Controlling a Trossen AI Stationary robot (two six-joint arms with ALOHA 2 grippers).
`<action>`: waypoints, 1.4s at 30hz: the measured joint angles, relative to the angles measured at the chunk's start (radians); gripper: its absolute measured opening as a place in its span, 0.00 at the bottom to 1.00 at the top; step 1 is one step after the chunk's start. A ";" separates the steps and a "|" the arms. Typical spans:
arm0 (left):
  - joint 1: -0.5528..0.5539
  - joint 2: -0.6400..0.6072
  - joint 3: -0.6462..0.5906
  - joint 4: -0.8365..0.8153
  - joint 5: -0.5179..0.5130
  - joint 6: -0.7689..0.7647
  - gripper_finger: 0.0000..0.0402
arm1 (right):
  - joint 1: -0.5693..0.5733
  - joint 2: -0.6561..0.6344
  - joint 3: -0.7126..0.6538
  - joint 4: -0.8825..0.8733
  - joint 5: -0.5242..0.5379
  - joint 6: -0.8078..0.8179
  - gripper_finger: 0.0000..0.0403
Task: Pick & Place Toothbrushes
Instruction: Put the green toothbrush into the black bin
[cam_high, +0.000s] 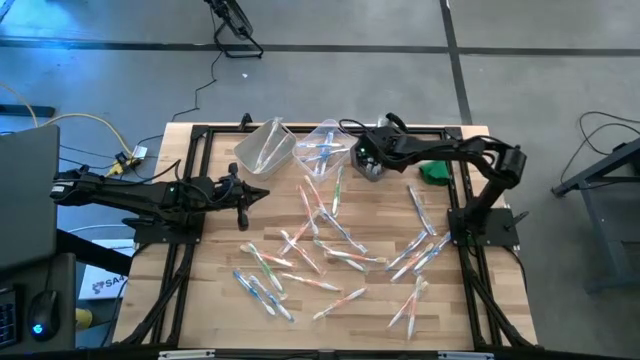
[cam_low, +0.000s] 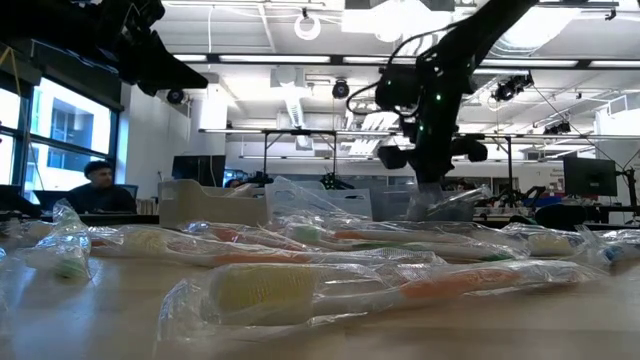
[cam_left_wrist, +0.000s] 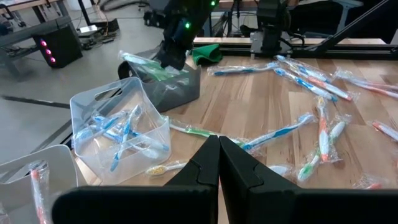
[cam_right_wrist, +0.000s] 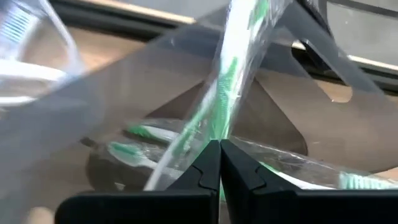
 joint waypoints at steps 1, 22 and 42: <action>0.000 0.000 0.000 0.000 0.000 0.000 0.00 | -0.003 0.010 0.000 -0.001 -0.003 0.000 0.01; 0.000 0.000 0.000 0.000 0.000 0.000 0.00 | -0.005 0.036 0.000 -0.008 -0.065 -0.003 0.01; 0.000 0.000 0.000 0.002 0.000 0.000 0.00 | 0.019 -0.013 0.009 -0.048 -0.090 -0.030 0.24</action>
